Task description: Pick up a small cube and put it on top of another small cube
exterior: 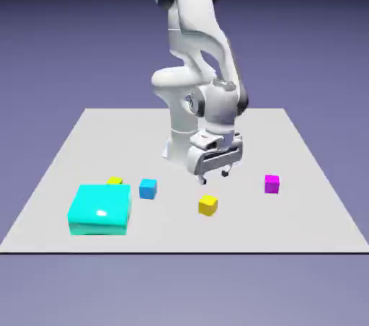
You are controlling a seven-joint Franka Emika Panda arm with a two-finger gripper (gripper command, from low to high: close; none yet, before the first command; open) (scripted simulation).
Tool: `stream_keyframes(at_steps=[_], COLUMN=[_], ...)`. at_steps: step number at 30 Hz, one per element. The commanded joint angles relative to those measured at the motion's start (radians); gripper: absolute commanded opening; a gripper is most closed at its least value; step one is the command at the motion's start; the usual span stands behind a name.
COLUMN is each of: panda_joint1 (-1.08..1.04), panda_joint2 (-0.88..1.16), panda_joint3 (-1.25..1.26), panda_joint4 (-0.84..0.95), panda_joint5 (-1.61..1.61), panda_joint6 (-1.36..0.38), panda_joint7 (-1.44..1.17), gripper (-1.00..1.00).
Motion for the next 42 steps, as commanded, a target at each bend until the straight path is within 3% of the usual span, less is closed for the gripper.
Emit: stream_keyframes(at_steps=[1,5,11,12,19,31,33,41,42], panda_joint1=[0.029,0.093,0.082,0.082,0.070,-0.365,-0.373,-0.409,-0.409], panda_joint2=[0.036,0.131,0.325,0.325,0.109,-0.310,-0.318,-0.029,-0.029], panda_joint3=[-0.009,-0.033,-0.057,-0.057,-0.042,-0.206,-0.209,-0.274,-0.274], panda_joint4=[0.011,0.039,0.034,0.034,0.022,-0.284,-0.290,-0.274,-0.274], panda_joint5=[-0.016,-0.057,-0.096,-0.096,-0.076,-0.423,-0.430,-0.620,-0.620], panda_joint6=[-0.030,-0.107,0.093,0.093,-0.109,-0.148,-0.149,0.123,0.123], panda_joint7=[-0.020,-0.071,-0.037,-0.037,-0.084,-0.327,-0.331,-0.190,-0.190], gripper=[0.00,0.00,0.00,-1.00,-1.00,-1.00,-1.00,-1.00,1.00])
